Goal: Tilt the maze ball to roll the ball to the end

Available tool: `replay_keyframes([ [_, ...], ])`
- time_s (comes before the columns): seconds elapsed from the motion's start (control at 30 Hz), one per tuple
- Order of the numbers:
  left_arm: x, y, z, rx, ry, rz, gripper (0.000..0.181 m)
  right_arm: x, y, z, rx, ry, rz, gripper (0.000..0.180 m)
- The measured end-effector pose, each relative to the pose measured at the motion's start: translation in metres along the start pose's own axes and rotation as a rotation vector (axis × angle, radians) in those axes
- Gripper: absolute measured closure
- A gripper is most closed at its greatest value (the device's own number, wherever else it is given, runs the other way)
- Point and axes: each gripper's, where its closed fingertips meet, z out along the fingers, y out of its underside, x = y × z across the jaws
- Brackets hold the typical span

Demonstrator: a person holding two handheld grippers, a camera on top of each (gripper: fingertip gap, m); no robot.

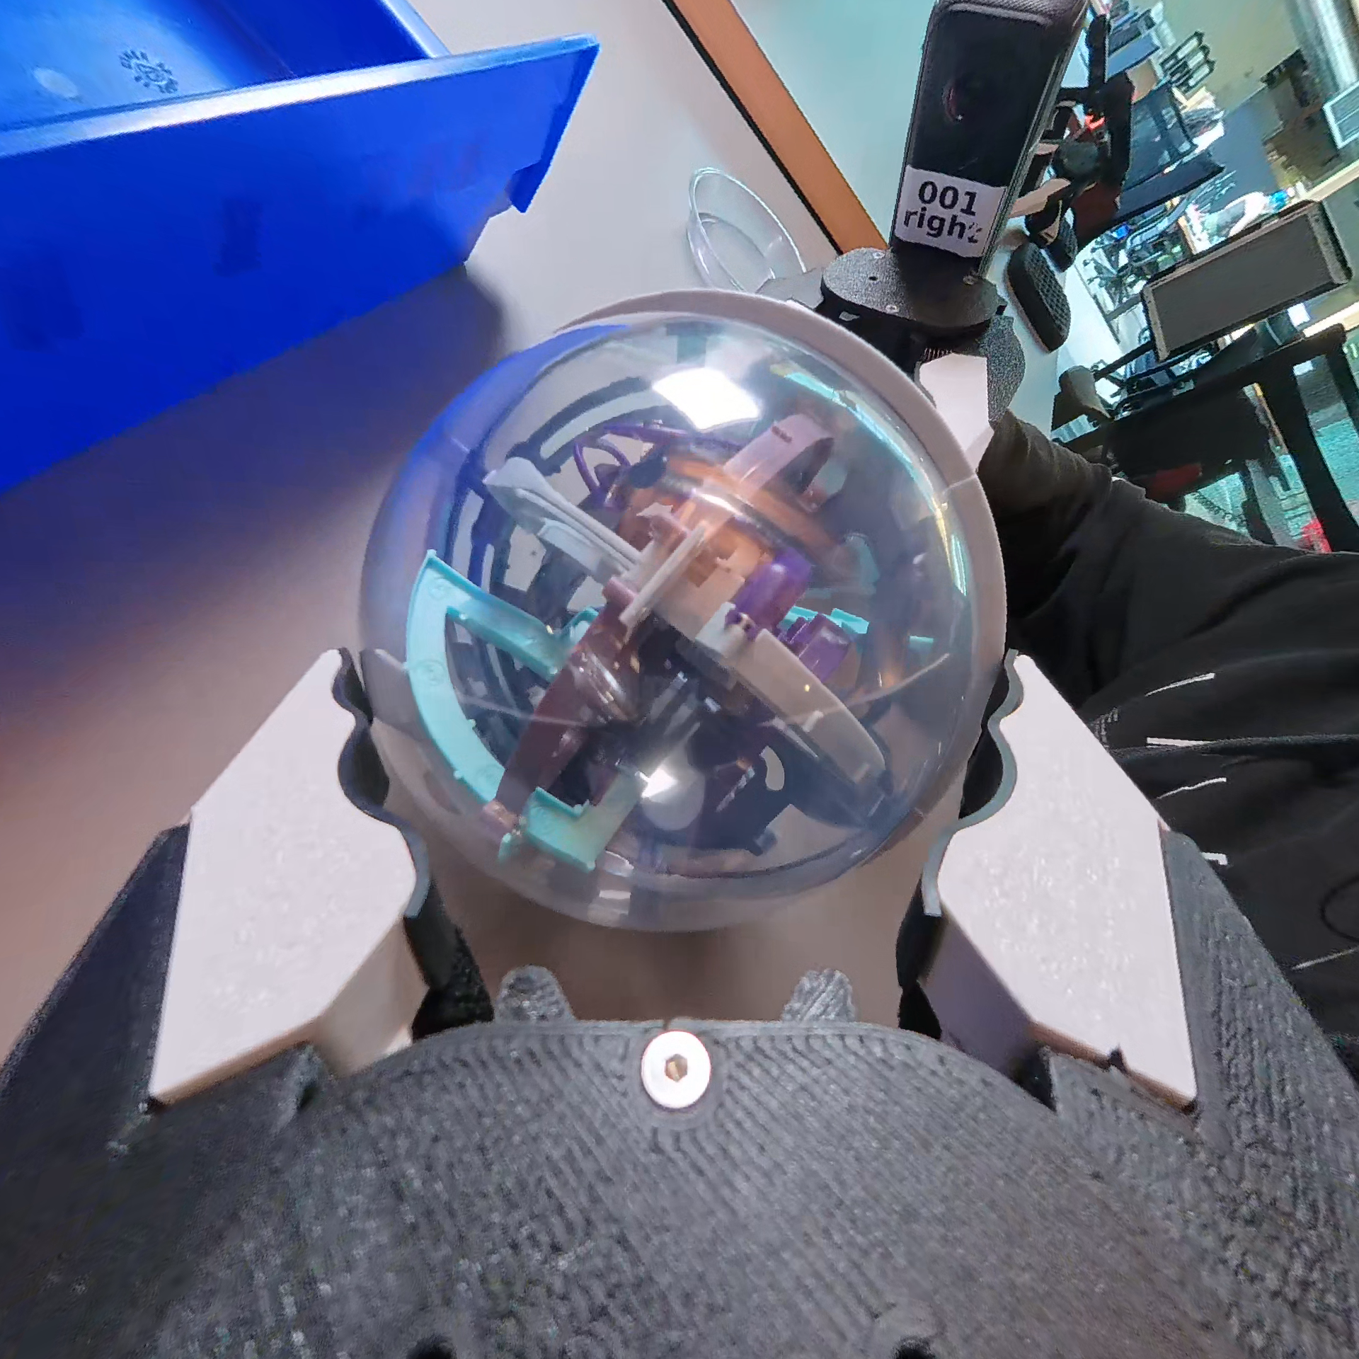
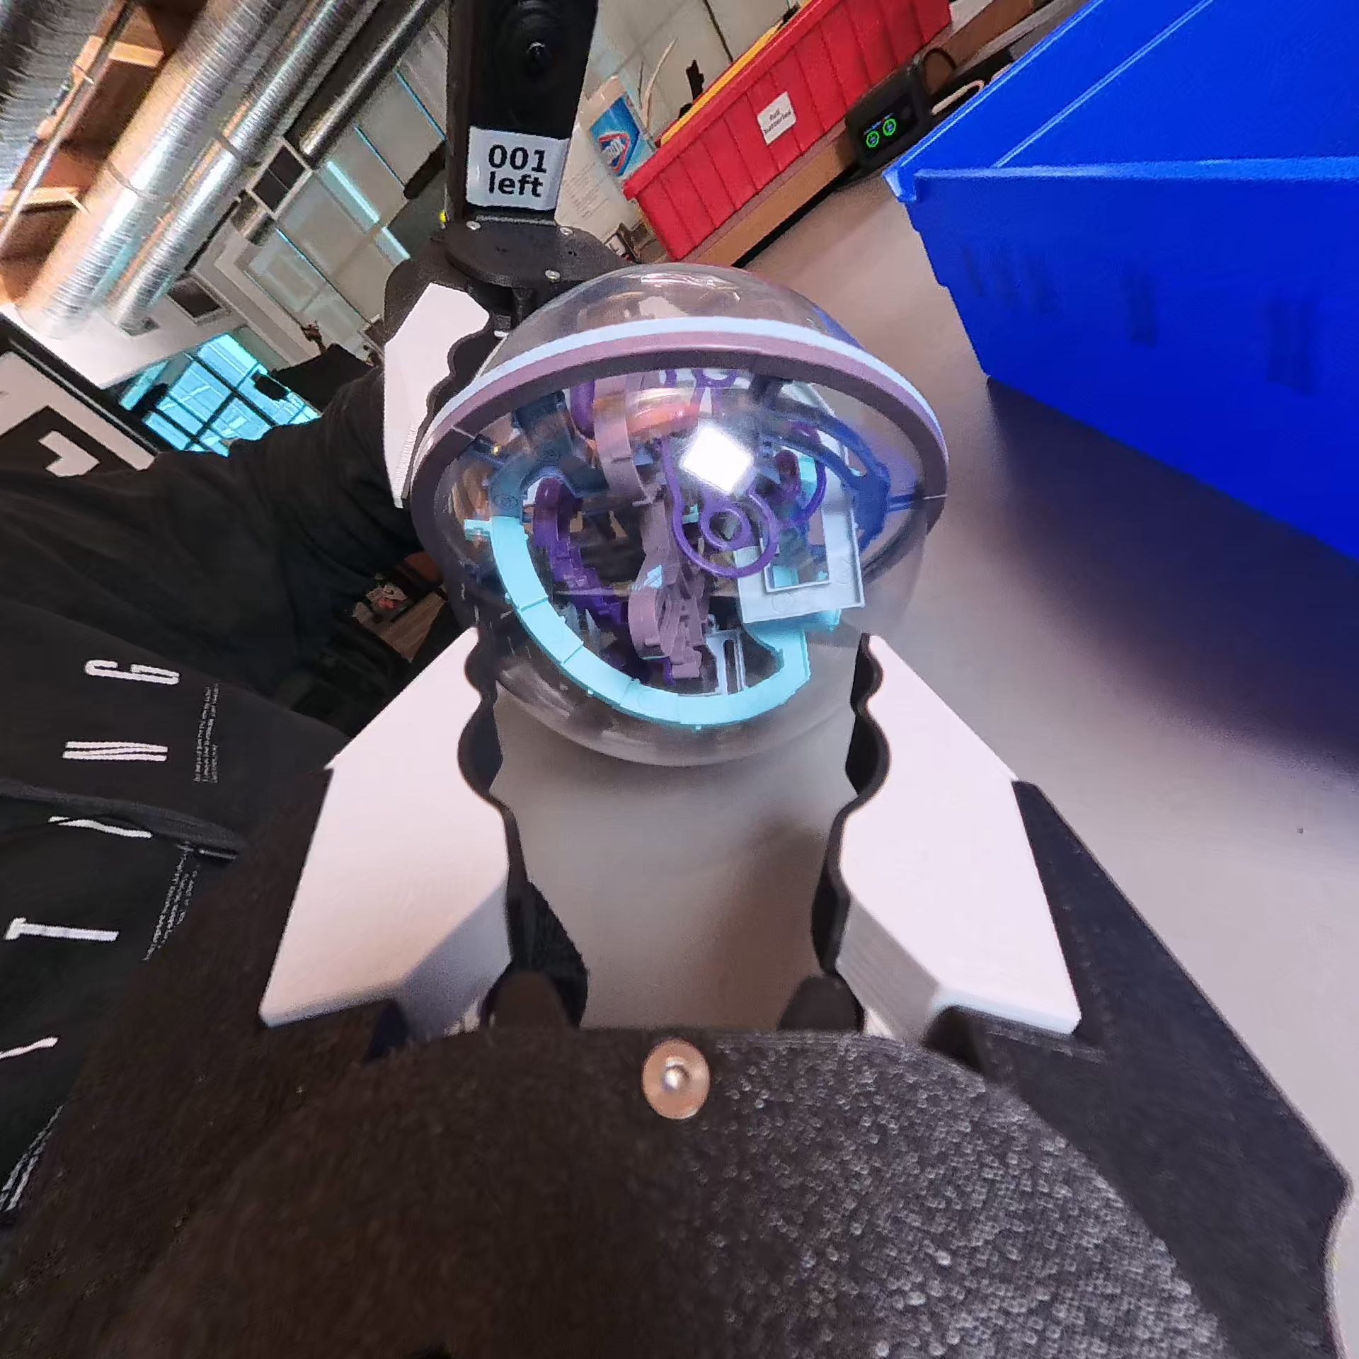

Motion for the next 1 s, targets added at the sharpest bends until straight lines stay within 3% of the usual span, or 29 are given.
replay_keyframes([
  [0.23, 0.001, 0.002, -0.001, 0.045, 0.041, 0.029, 0.021, 0.001, 0.016, -0.005, -0.084, -0.048, -0.051, 0.081],
  [0.5, 0.003, 0.015, -0.012, 0.144, 0.248, 0.145, 0.022, -0.003, 0.043, 0.013, -0.190, -0.018, -0.195, 0.084],
  [0.7, -0.020, 0.046, -0.015, 0.110, 0.217, 0.198, 0.038, 0.005, 0.047, 0.029, -0.219, 0.085, -0.309, 0.088],
  [0.8, -0.023, 0.042, -0.027, 0.142, 0.201, 0.172, 0.051, 0.010, 0.043, 0.031, -0.199, 0.111, -0.299, 0.090],
  [1.0, -0.010, 0.002, -0.061, 0.284, 0.171, 0.111, 0.036, 0.012, 0.035, 0.036, -0.168, 0.105, -0.306, 0.087],
])
